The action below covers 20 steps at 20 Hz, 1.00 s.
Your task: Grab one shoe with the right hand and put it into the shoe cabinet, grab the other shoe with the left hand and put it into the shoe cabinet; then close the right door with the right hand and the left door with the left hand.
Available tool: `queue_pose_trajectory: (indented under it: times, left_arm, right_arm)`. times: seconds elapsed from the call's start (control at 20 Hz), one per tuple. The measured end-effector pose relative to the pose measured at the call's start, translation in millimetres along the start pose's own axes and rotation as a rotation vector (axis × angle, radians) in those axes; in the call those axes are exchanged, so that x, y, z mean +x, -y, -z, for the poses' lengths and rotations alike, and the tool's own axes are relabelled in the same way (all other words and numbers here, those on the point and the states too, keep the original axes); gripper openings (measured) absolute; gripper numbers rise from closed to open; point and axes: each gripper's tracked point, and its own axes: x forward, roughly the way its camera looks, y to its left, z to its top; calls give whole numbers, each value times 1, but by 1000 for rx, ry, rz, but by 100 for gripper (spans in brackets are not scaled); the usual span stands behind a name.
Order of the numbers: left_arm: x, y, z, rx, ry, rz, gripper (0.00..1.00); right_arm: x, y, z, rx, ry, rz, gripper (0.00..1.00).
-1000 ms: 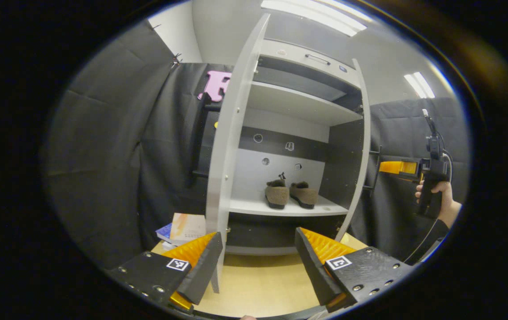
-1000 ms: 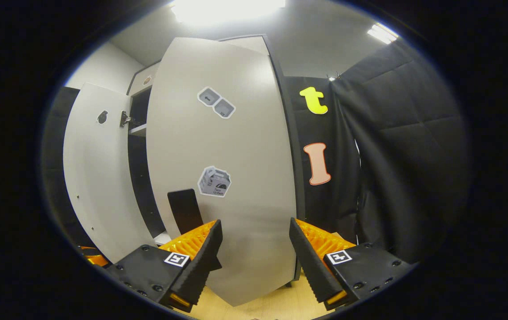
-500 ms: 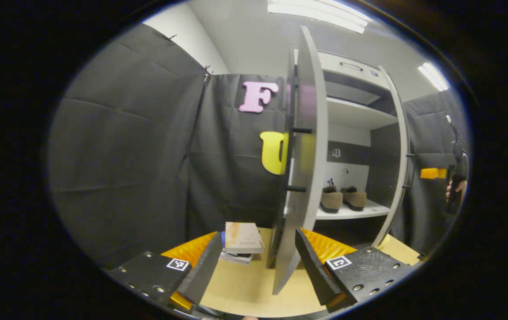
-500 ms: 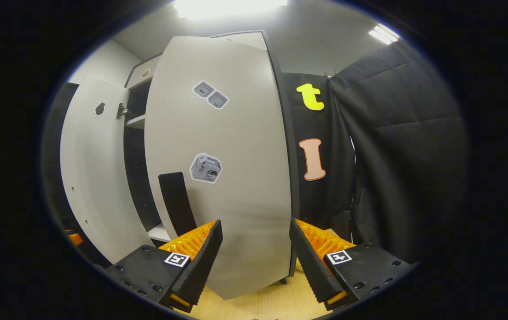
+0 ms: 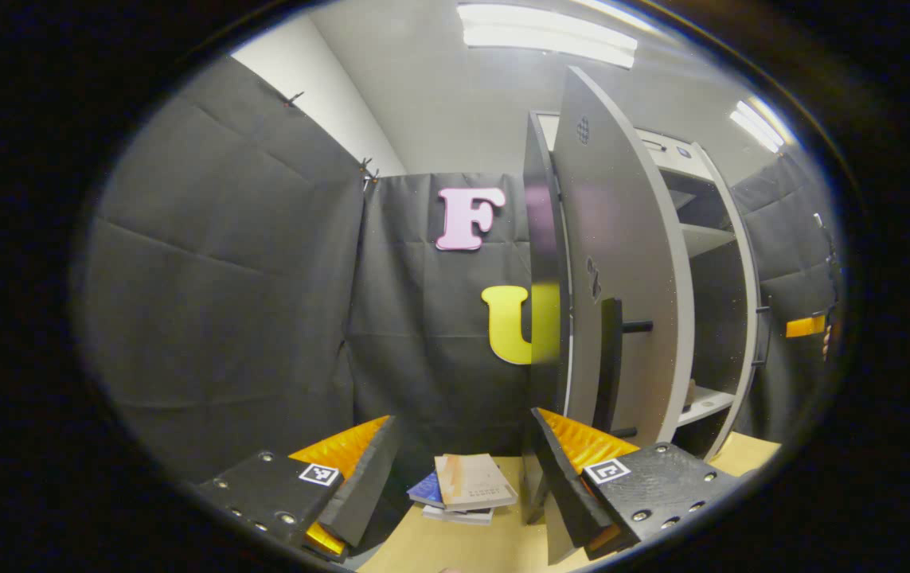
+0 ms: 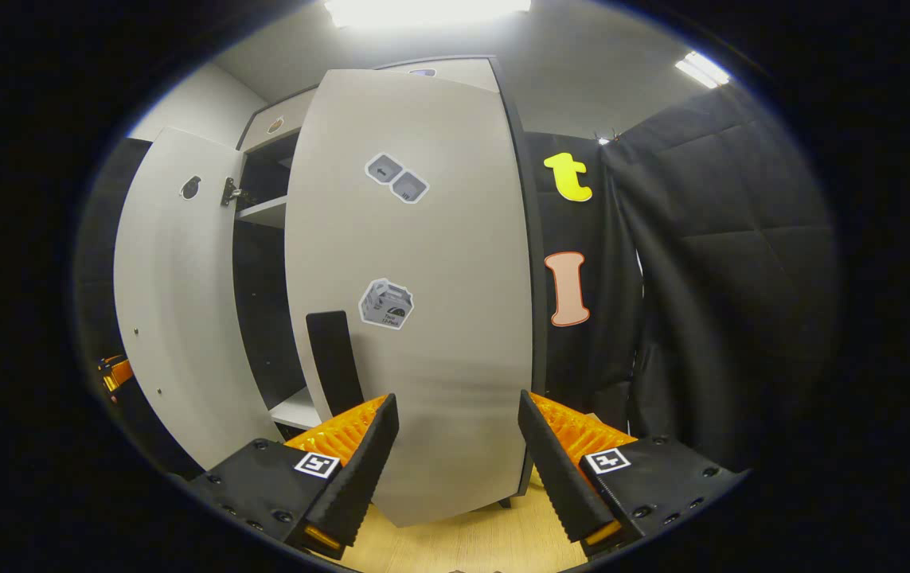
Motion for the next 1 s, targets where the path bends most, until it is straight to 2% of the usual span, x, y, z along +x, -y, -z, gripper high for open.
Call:
queue_pose_trajectory:
  times: [0.2, 0.45, 0.55, 0.8, 1.0]
  left_arm:
    - [32, 14, -10, -25, 2, 82, 100]
    - [63, 38, -36, 68, 27, 143, 100]
    - [64, 36, -34, 31, 0, 155, 92]
    - [64, 45, -36, 28, -34, 171, 92]
    - [68, 87, -37, 24, -63, 218, 93]
  right_arm:
    - [-4, 6, 1, 14, -8, 3, 96]
    - [-8, 30, 15, 35, -31, 42, 96]
    - [-9, 40, 24, 64, -48, 59, 96]
    - [-6, 52, 42, 147, -87, 57, 97]
    - [2, 50, 46, 104, -90, 34, 97]
